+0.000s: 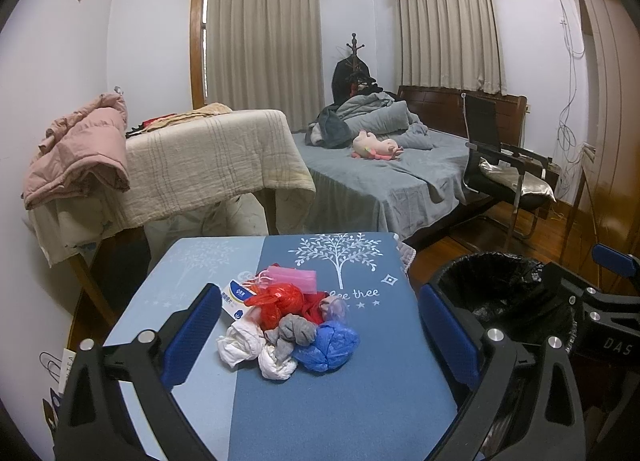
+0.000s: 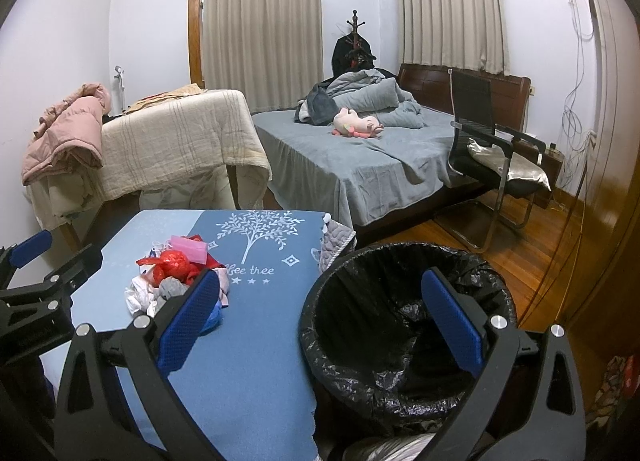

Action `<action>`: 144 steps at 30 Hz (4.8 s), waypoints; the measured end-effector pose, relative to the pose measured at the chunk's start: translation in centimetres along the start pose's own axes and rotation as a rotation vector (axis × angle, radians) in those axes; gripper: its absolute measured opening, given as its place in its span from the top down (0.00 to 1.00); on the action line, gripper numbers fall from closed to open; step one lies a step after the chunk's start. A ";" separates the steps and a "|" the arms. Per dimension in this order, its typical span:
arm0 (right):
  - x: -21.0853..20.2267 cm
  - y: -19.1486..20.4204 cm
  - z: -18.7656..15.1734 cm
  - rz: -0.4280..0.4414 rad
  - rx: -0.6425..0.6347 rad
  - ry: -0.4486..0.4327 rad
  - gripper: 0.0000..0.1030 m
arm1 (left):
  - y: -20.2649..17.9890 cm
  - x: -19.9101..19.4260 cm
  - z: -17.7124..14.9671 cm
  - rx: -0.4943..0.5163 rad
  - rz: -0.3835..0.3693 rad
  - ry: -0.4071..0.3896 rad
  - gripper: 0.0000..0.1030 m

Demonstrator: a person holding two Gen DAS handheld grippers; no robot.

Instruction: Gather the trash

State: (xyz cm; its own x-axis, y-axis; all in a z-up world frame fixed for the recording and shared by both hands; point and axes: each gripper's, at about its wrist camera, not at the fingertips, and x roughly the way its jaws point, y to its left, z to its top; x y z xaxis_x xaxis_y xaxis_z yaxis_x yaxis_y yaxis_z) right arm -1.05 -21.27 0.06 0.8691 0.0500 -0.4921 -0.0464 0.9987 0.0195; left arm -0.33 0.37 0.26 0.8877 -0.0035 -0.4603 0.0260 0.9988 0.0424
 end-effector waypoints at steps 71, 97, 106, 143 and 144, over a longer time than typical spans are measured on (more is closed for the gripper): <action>4.9 3.5 -0.9 0.088 -0.018 0.004 0.05 | 5.4 3.6 -1.9 -0.041 0.083 0.000 0.06; 20.8 12.3 -7.0 0.221 -0.101 0.275 0.24 | 12.6 12.5 -8.7 -0.084 0.168 0.129 0.12; 22.5 14.5 -8.0 0.328 -0.132 0.336 0.45 | 13.1 13.4 -9.5 -0.095 0.150 0.159 0.16; 19.4 11.2 -7.4 0.302 -0.164 0.268 0.34 | 11.1 17.6 -11.6 -0.061 0.000 0.272 0.71; 19.2 11.2 -7.3 0.301 -0.166 0.264 0.34 | 11.3 17.2 -11.6 -0.073 -0.006 0.266 0.74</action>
State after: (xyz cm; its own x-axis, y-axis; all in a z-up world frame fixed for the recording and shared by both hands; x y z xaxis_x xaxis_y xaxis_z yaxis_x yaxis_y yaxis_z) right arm 11.55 -9.14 -15.49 0.6502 0.3138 -0.6919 -0.3753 0.9245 0.0666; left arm 9.94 12.16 -17.50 0.7353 -0.0061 -0.6777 -0.0106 0.9997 -0.0205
